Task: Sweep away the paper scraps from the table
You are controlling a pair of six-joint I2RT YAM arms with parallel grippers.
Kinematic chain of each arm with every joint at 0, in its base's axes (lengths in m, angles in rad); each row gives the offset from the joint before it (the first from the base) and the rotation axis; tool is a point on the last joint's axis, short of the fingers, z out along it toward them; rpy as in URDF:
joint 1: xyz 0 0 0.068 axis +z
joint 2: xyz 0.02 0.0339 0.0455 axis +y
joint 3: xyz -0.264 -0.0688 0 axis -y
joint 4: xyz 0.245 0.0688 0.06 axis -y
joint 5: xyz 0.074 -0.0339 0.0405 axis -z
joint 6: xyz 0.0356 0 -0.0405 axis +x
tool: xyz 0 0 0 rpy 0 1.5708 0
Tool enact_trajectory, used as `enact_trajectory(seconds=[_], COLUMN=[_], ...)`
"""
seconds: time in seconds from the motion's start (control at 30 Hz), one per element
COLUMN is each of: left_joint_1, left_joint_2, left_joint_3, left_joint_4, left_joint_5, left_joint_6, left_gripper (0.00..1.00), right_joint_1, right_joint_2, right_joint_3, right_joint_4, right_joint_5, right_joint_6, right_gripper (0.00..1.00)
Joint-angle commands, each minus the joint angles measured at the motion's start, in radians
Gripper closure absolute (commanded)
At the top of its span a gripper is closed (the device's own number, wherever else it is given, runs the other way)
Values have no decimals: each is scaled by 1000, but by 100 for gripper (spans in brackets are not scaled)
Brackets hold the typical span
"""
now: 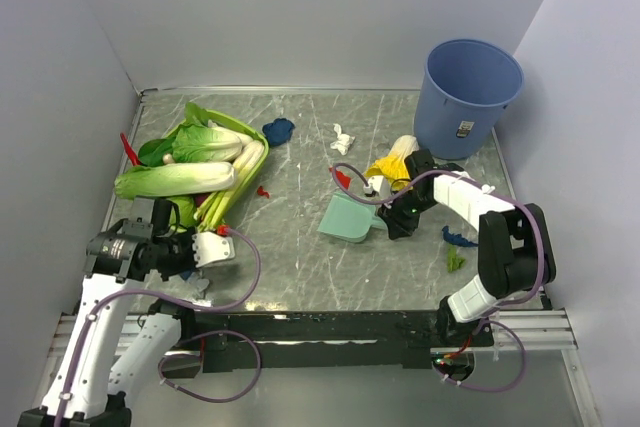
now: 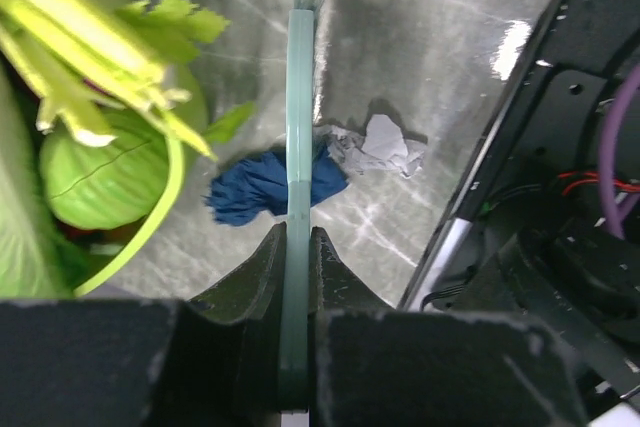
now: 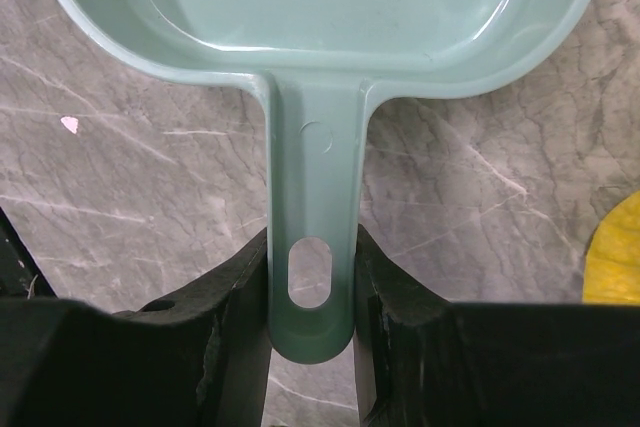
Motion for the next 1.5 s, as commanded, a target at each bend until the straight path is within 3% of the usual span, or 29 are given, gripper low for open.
enact_trajectory(seconds=[0.0,0.27,0.37,0.5,0.63,0.77,0.93,1.03,1.3,1.47], left_joint_1=[-42,-171,-227,-278,-310,-312,-312,-312,-320,-343], left_joint_2=[15,133,186,227,293,305,291,288,298,314], left_joint_3=[-11,25,80,189,277,285,314,311,254,187], left_joint_4=[-17,36,117,313,337,256,176,133,3,9], left_joint_5=[42,262,302,323,327,274,41,-3,218,260], left_joint_6=[-58,-139,-236,-487,-593,-583,-566,-517,-377,-299], left_gripper=[99,99,99,99,99,99,99,99,99,99], right_joint_1=[4,4,4,4,4,6,24,53,176,219], right_joint_2=[27,53,57,56,60,41,-47,-116,-142,-98], right_joint_3=[46,69,68,58,52,52,9,-35,-51,-35], right_joint_4=[-14,-20,-19,-15,-22,-58,-158,-218,-302,-287], right_joint_5=[-36,-25,-26,-30,-36,-19,70,96,199,188], right_joint_6=[15,21,27,35,33,-3,-141,-207,-197,-169], right_gripper=[100,100,100,100,100,100,100,100,100,100])
